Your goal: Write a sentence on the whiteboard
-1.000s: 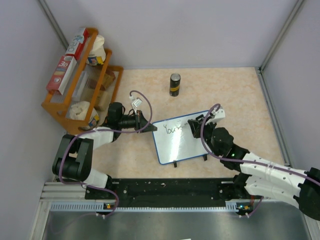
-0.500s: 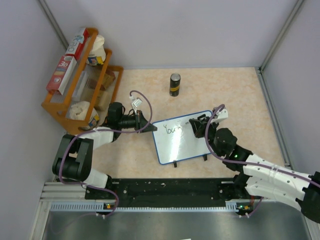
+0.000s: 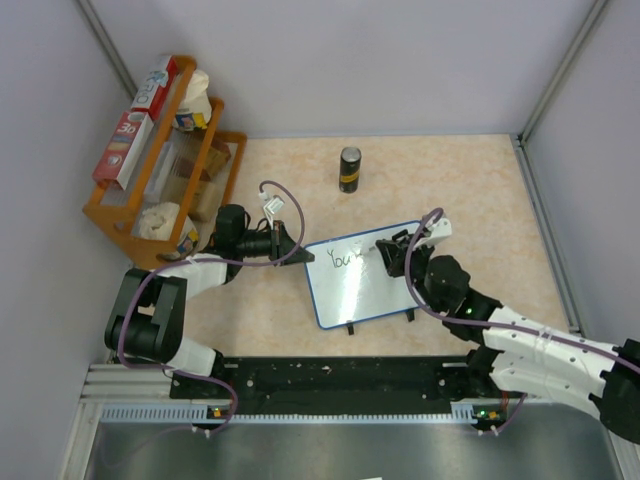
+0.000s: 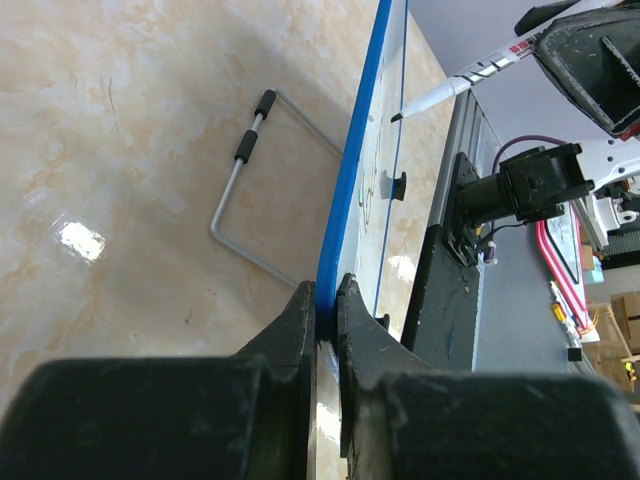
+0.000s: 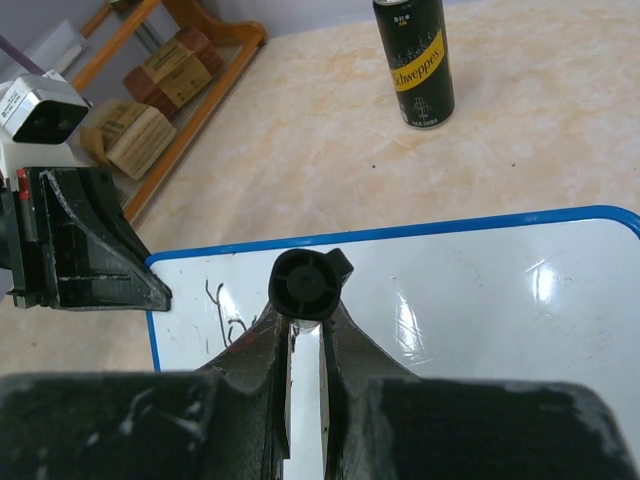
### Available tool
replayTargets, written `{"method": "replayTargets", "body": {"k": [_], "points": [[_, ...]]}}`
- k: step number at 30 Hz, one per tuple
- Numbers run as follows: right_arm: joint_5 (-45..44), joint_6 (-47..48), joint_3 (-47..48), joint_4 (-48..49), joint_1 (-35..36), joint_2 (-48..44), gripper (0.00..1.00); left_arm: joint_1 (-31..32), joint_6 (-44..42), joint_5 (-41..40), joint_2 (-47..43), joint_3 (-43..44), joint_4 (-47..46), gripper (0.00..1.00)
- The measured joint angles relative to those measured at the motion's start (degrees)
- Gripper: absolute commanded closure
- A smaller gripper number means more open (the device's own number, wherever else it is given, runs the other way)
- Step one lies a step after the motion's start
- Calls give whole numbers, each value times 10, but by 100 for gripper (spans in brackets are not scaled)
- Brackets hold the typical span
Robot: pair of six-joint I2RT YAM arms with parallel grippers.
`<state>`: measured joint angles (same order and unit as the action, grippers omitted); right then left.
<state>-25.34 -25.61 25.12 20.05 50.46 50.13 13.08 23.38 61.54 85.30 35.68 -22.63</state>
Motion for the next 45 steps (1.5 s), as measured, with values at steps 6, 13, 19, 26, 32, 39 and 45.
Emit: {"method": "replayTargets", "body": {"k": [6,13,19,26,32,39,45], "points": [[2,0,-3,1,0,7,100,0,0,0,0,0,0,100],[6,-2,-12,4,0,7,100,0,0,0,0,0,0,100],[5,-6,-16,9,0,6,100,0,0,-1,0,0,1,100],[-9,-11,-16,5,0,4,100,0,0,-1,0,0,1,100],[-20,-11,-16,1,0,1,100,0,0,-1,1,0,0,100],[-32,-11,-13,1,-1,1,100,0,0,-1,1,0,1,100],[-42,-10,-6,0,-6,3,100,0,0,-1,1,0,1,100]]}}
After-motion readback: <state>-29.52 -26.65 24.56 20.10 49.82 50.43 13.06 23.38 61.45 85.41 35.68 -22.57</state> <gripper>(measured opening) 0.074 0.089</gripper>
